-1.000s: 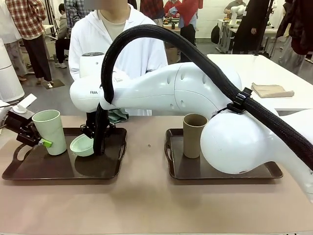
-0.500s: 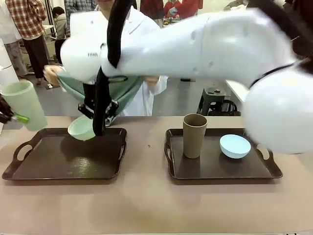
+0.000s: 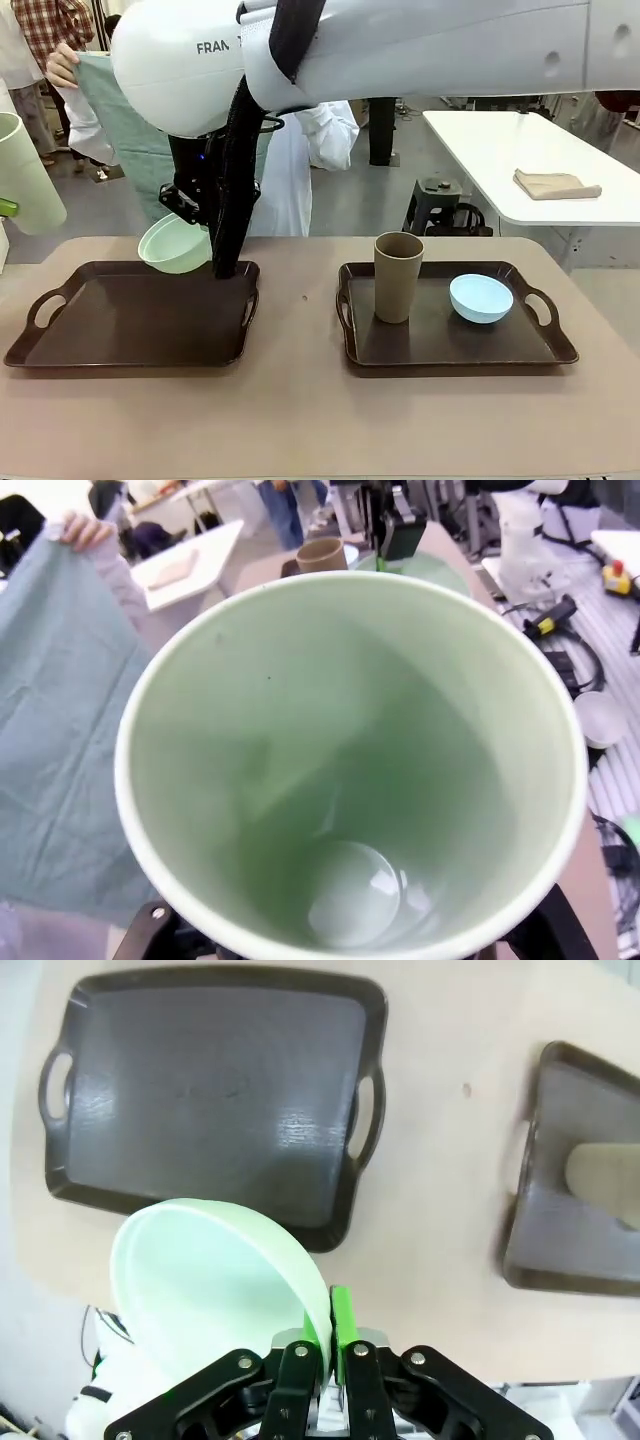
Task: Set up a tray with a mat and arrange the tableware.
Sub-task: Pick up the Picnic Bowl and Reusable plastic cup from the Handle tray in front of the human's position and hold them in the air, then place the Picnic Bowl and Reusable plastic cup back onto the Handle tray in front of the human's position.
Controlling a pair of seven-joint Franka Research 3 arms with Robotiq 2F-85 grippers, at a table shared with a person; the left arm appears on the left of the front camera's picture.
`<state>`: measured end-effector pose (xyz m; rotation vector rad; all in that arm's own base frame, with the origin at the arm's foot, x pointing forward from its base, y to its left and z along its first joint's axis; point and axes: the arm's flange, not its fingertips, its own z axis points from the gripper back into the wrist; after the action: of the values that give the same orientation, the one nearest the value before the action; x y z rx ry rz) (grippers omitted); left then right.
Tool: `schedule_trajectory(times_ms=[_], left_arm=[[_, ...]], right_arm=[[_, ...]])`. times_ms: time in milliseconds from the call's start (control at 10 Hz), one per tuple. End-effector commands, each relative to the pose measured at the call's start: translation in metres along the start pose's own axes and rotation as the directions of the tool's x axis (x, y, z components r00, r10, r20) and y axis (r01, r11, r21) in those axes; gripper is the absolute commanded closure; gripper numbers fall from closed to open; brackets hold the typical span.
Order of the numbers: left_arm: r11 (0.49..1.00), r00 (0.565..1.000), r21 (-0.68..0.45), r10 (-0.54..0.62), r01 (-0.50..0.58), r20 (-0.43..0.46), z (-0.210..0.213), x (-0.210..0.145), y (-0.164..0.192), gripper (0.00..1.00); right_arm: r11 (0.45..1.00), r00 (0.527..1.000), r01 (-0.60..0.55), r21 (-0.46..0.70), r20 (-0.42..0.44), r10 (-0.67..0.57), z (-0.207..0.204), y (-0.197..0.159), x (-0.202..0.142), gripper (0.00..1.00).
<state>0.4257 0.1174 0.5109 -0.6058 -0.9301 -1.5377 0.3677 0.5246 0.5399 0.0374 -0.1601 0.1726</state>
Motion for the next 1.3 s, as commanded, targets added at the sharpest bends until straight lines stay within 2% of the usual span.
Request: schedule_trajectory(times_ms=[0, 1200], left_arm=[[1.0, 1.0, 0.0, -0.008, 0.008, 0.013, -0.0005, -0.0046, 0.0056, 1.0], [1.0, 1.0, 0.0, -0.008, 0.008, 0.013, -0.0005, -0.0046, 0.0056, 1.0]], right_arm=[[1.0, 1.0, -0.006, -0.005, -0.011, 0.006, -0.0028, 0.0018, 0.0072, 1.0], [1.0, 1.0, -0.006, -0.005, -0.011, 0.006, -0.0028, 0.0018, 0.0072, 1.0]])
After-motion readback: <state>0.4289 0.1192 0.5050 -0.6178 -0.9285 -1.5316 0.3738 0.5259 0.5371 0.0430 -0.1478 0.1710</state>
